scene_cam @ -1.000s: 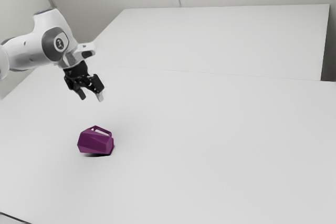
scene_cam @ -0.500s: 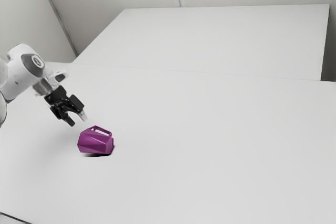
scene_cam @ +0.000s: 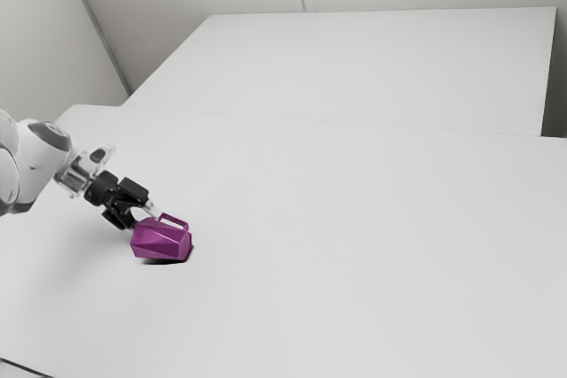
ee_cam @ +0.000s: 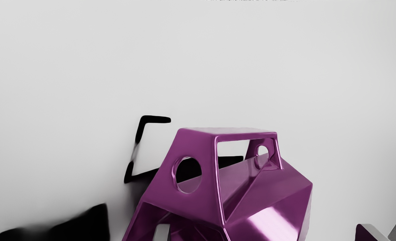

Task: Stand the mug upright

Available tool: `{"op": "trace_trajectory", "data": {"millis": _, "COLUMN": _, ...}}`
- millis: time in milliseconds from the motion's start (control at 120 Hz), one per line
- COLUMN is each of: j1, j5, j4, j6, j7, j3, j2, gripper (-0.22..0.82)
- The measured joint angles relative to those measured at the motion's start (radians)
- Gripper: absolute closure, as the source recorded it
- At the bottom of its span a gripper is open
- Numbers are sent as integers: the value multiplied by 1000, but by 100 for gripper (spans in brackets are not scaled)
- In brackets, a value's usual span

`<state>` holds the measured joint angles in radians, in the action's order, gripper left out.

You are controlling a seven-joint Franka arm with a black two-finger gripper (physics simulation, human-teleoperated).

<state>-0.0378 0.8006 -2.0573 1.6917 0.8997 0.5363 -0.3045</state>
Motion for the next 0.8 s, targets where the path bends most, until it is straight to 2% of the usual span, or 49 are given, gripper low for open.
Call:
{"op": "trace_trajectory", "data": {"millis": 200, "j1": 1, "j5": 70, "j4": -36, "j6": -14, "j7": 9, "j3": 1, "j2": 1, "gripper": 1}}
{"op": "trace_trajectory", "data": {"millis": 300, "j1": 0, "j5": 92, "j4": -41, "j6": -22, "j7": 11, "j3": 2, "j2": 3, "gripper": 5}}
{"op": "trace_trajectory", "data": {"millis": 467, "j1": 1, "j5": 110, "j4": -41, "j6": -39, "j7": 12, "j3": 2, "j2": 7, "gripper": 25}}
{"op": "trace_trajectory", "data": {"millis": 650, "j1": 1, "j5": 116, "j4": -41, "j6": -54, "j7": 14, "j3": 2, "j2": 9, "gripper": 57}}
{"op": "trace_trajectory", "data": {"millis": 800, "j1": 1, "j5": 128, "j4": -42, "j6": -70, "j7": 15, "j3": 2, "j2": 12, "gripper": 68}}
